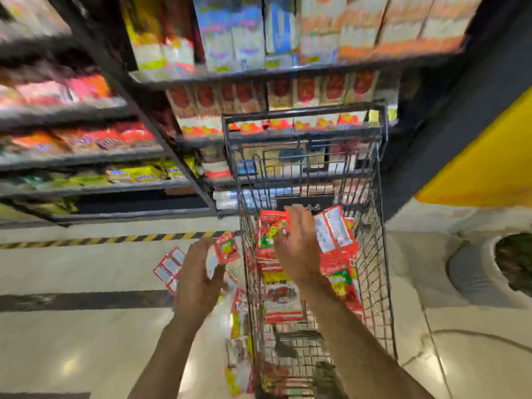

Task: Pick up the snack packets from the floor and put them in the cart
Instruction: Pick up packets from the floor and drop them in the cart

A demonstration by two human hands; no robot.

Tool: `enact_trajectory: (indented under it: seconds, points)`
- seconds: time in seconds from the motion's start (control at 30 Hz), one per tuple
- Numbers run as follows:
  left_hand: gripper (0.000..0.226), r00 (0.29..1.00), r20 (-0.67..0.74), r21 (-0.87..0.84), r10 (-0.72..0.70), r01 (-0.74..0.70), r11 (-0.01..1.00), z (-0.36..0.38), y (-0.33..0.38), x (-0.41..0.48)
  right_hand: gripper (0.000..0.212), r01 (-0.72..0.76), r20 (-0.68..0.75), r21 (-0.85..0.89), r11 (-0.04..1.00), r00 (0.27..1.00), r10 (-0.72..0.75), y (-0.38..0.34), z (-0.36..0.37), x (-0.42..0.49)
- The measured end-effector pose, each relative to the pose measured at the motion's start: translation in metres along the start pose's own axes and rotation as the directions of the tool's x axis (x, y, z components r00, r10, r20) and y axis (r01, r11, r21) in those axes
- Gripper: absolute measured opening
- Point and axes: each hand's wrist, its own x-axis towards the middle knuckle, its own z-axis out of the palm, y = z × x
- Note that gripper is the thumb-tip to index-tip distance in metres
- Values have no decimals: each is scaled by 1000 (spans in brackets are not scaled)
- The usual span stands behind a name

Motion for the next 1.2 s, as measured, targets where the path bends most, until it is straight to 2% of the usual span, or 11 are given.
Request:
enact_trajectory:
  seconds: [0.07, 0.17, 0.27, 0.37, 0.5, 0.67, 0.87, 1.03, 1.2]
  points:
    - [55, 999, -34, 64, 8, -6, 998, -53, -3, -21, 54, 74, -56, -36, 997, 996, -76, -52, -15, -15]
    - [75, 989, -88, 209, 117, -97, 973, -134, -13, -65, 52, 148, -108, -72, 986, 982, -156, -130, -30, -60]
    - [74, 971, -110, 331, 211, -165, 929, -213, -28, -116, 49, 223, -163, -91, 971, 958, -235, -201, -36, -119]
    - [78, 969, -104, 424, 222, -159, 892, -279, -50, -165, 52, 262, -148, -116, 958, 949, -278, -258, -34, -173]
    - [80, 965, -182, 438, 188, -91, 894, -343, -83, -209, 48, 289, -152, -148, 946, 938, -310, -308, -27, -220]
    - [82, 953, -253, 466, 169, -33, 884, -392, -117, -230, 49, 323, -105, -169, 931, 933, -343, -350, 0, -242]
    - [91, 972, -200, 560, 126, 7, 829, -421, -162, -220, 66, 354, 28, -265, 897, 932, -360, -379, 57, -240]
    - [93, 980, -154, 599, 124, -7, 801, -433, -199, -172, 71, 312, 79, -315, 896, 950, -303, -379, 110, -210]
    - [94, 988, -101, 614, 115, -29, 789, -437, -238, -72, 72, 260, 89, -336, 905, 966, -245, -373, 170, -132]
